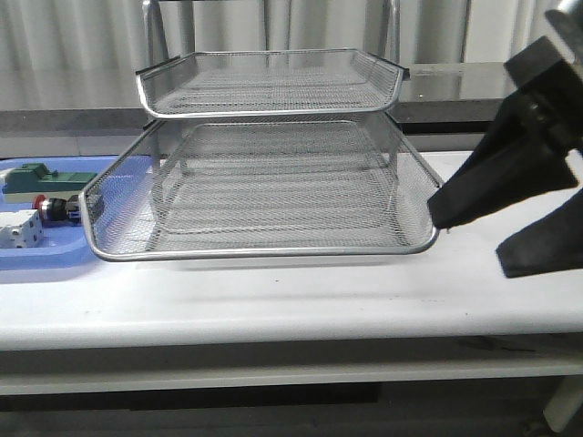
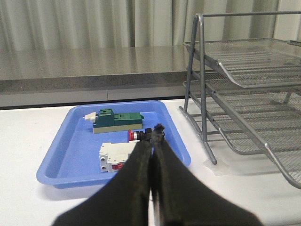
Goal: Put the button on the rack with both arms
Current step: 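Release the tray edge and withdraw the right gripper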
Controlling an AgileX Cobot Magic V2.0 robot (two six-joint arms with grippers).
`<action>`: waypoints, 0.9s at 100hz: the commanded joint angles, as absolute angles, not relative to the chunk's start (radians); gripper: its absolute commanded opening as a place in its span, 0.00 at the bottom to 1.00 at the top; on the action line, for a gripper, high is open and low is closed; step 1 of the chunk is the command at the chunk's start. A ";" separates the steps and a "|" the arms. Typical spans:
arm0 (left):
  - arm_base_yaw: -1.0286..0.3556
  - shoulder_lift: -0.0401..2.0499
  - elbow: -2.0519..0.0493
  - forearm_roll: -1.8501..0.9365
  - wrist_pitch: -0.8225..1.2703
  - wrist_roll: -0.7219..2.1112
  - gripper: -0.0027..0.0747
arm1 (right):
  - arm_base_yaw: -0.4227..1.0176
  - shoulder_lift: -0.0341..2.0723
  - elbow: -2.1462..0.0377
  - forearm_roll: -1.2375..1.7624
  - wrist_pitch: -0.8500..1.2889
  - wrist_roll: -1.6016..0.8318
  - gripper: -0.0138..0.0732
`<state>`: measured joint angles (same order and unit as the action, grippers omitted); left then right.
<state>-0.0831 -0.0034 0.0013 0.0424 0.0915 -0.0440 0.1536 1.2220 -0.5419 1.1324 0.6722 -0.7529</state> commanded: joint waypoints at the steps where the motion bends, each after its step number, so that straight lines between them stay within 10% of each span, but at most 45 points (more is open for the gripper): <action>1: -0.080 -0.037 0.046 0.033 0.012 -0.044 0.01 | 0.153 1.118 -0.559 1.061 0.655 -0.664 0.77; 90: -0.080 -0.037 0.046 0.033 0.012 -0.044 0.01 | 0.153 0.728 -0.815 0.000 1.065 0.128 0.68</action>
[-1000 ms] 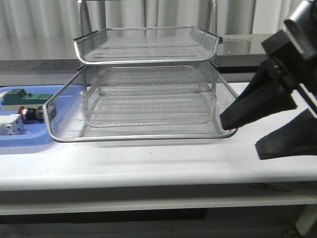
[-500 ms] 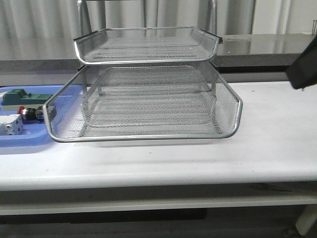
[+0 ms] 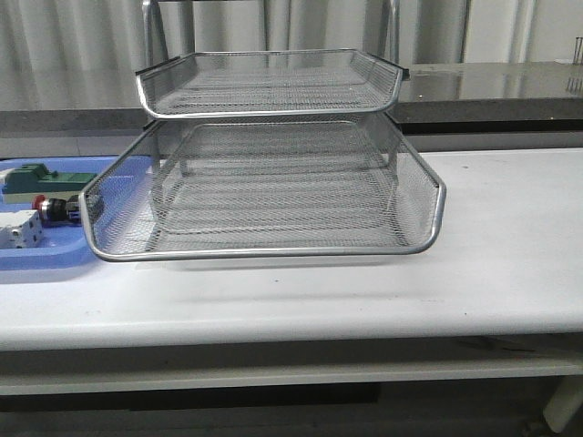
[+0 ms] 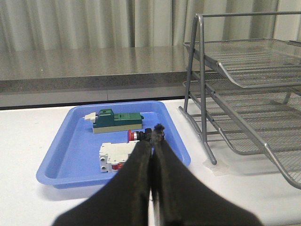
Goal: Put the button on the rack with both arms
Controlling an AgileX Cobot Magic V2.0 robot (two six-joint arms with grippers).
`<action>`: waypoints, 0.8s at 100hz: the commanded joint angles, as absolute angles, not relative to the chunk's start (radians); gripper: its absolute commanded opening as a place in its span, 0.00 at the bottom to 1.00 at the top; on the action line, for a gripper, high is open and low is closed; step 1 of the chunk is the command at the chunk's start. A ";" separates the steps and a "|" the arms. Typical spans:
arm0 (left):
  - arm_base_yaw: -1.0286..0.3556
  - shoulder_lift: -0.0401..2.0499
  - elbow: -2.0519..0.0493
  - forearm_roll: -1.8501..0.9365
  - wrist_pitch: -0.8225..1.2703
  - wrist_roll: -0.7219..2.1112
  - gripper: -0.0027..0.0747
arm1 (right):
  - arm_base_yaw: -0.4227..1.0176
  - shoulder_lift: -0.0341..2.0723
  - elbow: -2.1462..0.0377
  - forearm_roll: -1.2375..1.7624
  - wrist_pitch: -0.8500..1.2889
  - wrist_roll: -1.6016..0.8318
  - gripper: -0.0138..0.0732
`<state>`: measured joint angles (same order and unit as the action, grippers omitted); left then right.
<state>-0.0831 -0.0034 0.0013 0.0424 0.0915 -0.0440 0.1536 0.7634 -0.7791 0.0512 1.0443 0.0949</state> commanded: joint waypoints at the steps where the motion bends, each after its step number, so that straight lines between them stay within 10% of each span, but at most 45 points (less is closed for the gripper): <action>1: -0.080 -0.037 0.046 0.033 0.012 -0.044 0.01 | 0.153 0.726 -0.815 0.000 1.072 0.129 0.68; 33: -0.080 -0.037 0.046 0.033 0.012 -0.044 0.01 | 0.153 0.662 -0.815 -0.056 1.089 0.151 0.65; 80: -0.080 -0.037 0.046 0.033 0.012 -0.044 0.01 | 0.153 0.662 -0.815 -0.056 1.085 0.151 0.08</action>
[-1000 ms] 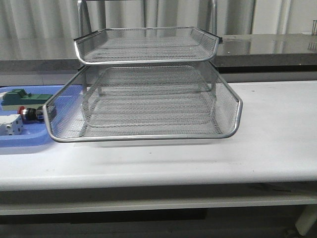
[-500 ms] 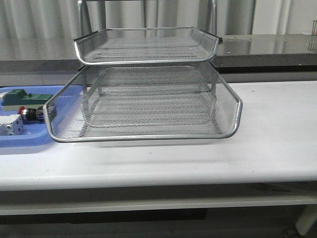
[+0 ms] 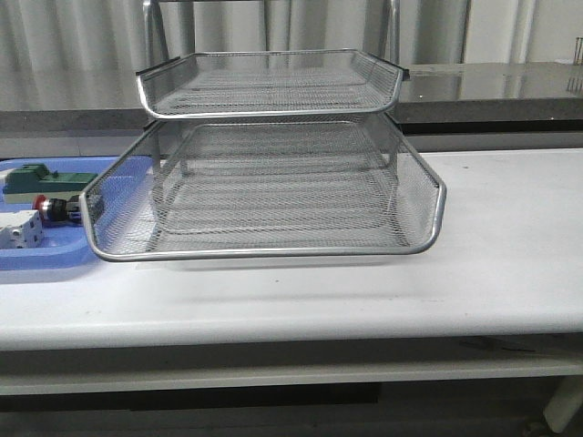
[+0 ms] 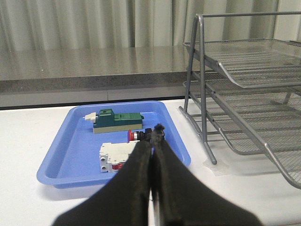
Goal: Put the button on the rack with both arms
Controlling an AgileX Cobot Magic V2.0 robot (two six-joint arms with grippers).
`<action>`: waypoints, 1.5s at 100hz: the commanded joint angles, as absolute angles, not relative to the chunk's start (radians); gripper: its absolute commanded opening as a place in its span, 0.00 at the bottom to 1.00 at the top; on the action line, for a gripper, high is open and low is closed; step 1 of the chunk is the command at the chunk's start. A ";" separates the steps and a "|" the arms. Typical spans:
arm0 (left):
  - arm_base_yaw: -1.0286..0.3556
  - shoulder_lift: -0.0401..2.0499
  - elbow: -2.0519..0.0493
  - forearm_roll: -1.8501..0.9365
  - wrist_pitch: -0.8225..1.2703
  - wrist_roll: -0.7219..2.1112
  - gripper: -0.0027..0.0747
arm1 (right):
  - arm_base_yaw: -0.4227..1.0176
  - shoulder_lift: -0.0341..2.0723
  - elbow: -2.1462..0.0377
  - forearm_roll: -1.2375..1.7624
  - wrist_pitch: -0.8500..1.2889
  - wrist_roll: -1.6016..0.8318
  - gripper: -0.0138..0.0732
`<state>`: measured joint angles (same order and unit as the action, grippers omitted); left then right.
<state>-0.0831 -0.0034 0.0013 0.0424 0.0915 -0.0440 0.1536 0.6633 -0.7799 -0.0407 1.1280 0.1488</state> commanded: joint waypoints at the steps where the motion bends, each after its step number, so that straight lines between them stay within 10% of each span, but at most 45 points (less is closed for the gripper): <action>1: -0.080 -0.037 0.046 0.033 0.012 -0.044 0.01 | 0.153 0.662 -0.815 -0.056 1.085 0.151 0.08; 65: -0.080 0.052 -0.137 -0.108 0.095 -0.062 0.01 | 0.153 0.662 -0.815 -0.056 1.085 0.151 0.08; 150: -0.080 1.330 -1.201 0.194 0.839 0.051 0.01 | 0.153 0.662 -0.815 -0.056 1.086 0.151 0.08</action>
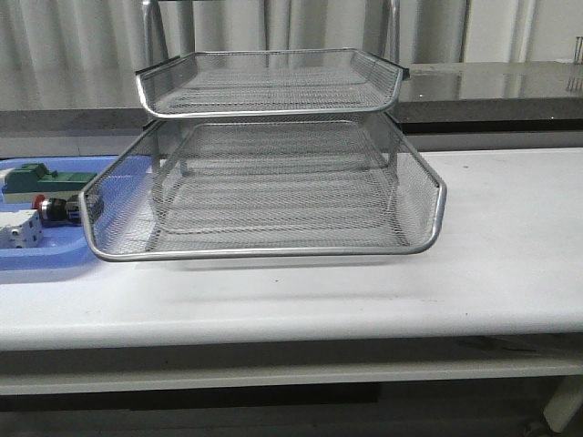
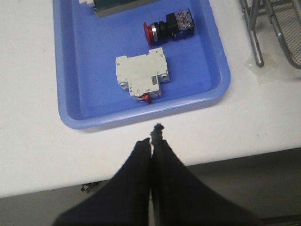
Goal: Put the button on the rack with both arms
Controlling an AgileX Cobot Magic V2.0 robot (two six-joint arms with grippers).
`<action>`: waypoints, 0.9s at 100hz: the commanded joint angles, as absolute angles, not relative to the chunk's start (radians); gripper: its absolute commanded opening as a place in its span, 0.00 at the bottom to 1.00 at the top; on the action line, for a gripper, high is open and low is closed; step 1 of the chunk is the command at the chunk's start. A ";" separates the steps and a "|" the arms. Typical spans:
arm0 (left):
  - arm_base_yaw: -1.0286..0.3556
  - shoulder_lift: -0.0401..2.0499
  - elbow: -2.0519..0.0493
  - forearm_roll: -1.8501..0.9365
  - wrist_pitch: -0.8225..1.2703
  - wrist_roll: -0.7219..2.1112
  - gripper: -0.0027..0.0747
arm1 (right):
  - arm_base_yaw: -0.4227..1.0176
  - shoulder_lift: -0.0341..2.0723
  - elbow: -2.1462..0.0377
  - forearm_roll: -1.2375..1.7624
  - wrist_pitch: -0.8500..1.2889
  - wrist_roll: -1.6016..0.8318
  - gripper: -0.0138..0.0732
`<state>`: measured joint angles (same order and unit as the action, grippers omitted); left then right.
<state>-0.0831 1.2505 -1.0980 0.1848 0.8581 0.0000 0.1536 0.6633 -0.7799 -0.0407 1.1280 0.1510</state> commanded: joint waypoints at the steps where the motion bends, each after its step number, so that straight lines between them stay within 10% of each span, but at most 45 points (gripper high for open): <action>1: -0.080 1.339 -1.208 0.191 0.842 0.057 0.01 | 0.153 0.662 -0.815 -0.056 1.086 0.151 0.08; 45: -0.080 1.667 -1.502 0.066 0.979 0.319 0.07 | 0.153 0.662 -0.815 -0.056 1.089 0.151 0.08; 78: -0.080 1.686 -1.512 0.059 1.010 0.343 0.83 | 0.153 0.662 -0.815 -0.056 1.089 0.151 0.08; 90: -0.080 1.689 -1.512 0.059 0.996 0.343 0.89 | 0.153 0.662 -0.815 -0.056 1.089 0.151 0.08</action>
<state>-0.0831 1.7269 -1.4777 0.0679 1.0334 0.3424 0.1536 0.6633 -0.7799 -0.0407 1.1280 0.1533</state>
